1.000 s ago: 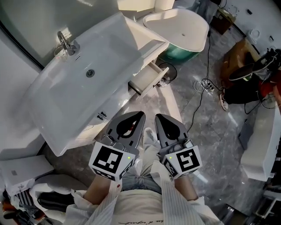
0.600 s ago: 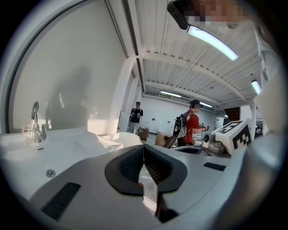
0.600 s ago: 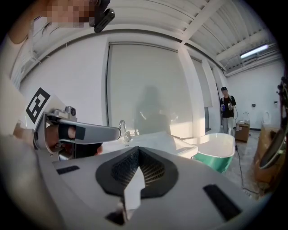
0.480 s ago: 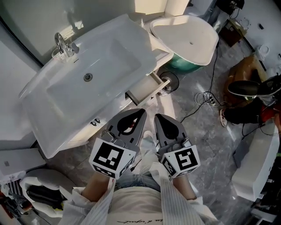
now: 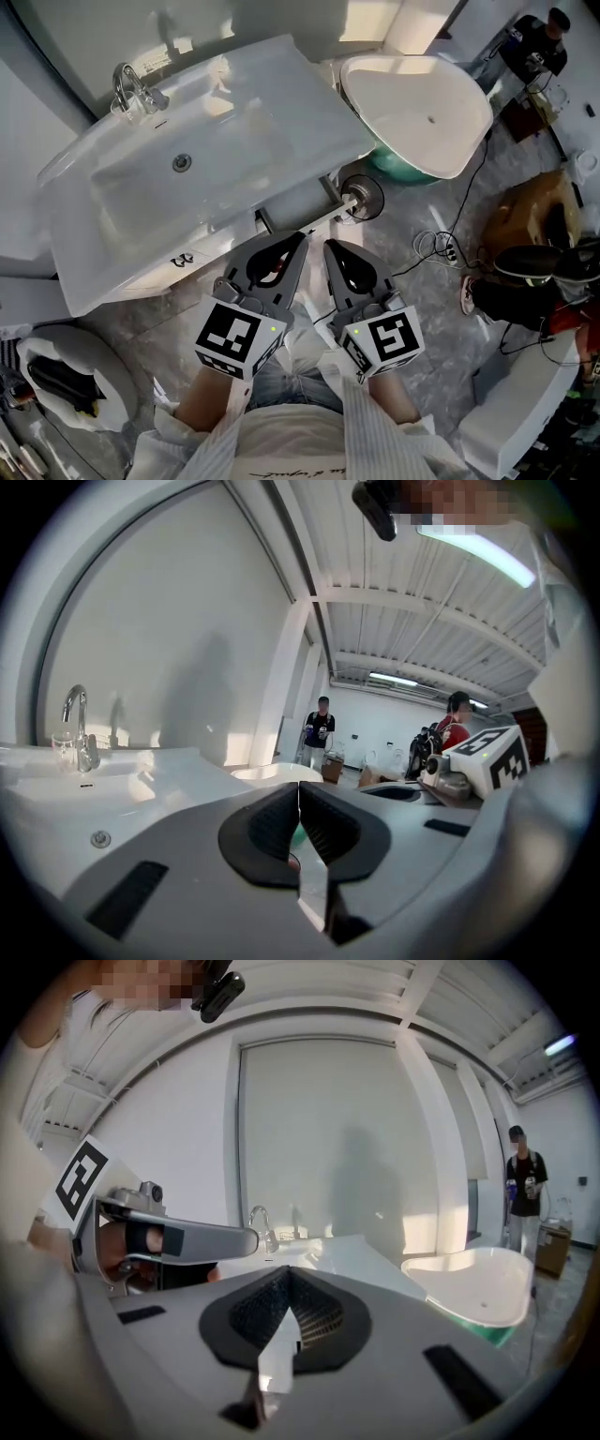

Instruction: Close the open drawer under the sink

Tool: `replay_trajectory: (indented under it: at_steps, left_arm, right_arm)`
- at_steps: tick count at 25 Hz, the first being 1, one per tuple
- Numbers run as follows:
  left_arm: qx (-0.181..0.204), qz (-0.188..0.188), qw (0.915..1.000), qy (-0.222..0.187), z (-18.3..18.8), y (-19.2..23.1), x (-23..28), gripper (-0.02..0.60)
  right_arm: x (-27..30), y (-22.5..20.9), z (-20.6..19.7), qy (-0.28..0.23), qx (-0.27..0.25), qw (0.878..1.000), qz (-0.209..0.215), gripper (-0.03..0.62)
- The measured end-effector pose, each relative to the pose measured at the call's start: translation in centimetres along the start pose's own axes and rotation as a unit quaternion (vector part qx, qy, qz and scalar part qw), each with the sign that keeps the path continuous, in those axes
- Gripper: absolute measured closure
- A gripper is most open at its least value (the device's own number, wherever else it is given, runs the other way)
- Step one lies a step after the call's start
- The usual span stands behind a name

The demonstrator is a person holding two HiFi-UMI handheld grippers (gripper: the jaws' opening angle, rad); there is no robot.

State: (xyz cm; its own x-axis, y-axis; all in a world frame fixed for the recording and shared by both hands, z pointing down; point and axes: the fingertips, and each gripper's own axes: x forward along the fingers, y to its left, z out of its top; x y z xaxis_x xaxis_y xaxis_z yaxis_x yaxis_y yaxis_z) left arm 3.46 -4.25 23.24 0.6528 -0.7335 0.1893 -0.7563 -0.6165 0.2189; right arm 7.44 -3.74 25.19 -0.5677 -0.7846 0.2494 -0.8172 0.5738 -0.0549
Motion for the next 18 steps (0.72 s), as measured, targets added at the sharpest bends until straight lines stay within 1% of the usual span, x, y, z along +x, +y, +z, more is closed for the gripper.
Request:
replay_trajectory:
  at_steps: [4,8,12,18]
  left_arm:
    - [-0.009,0.027,0.9995,0.01,-1.2,0.9,1.4,0.565]
    - [-0.019,0.043,0.9986,0.025,-2.9,2.3,2.1,0.565]
    - [-0.028,0.045,0.9978,0.039,-4.6,3.4,2.7,0.565]
    - [-0.036,0.041,0.9969,0.056,-7.4,4.8,3.5,0.565]
  right_arm:
    - [1.3,-1.7,-0.9,0.012,0.0,1.0,0.024,0.585]
    - [2.7,-2.8,-2.4,0.026,0.01,0.999,0.028,0.585]
    - [3.7,-3.7,-4.0,0.039,0.021,0.999,0.022,0.585]
    - [4.9,-5.0,-7.4,0.057,0.041,0.998,-0.007,0.585]
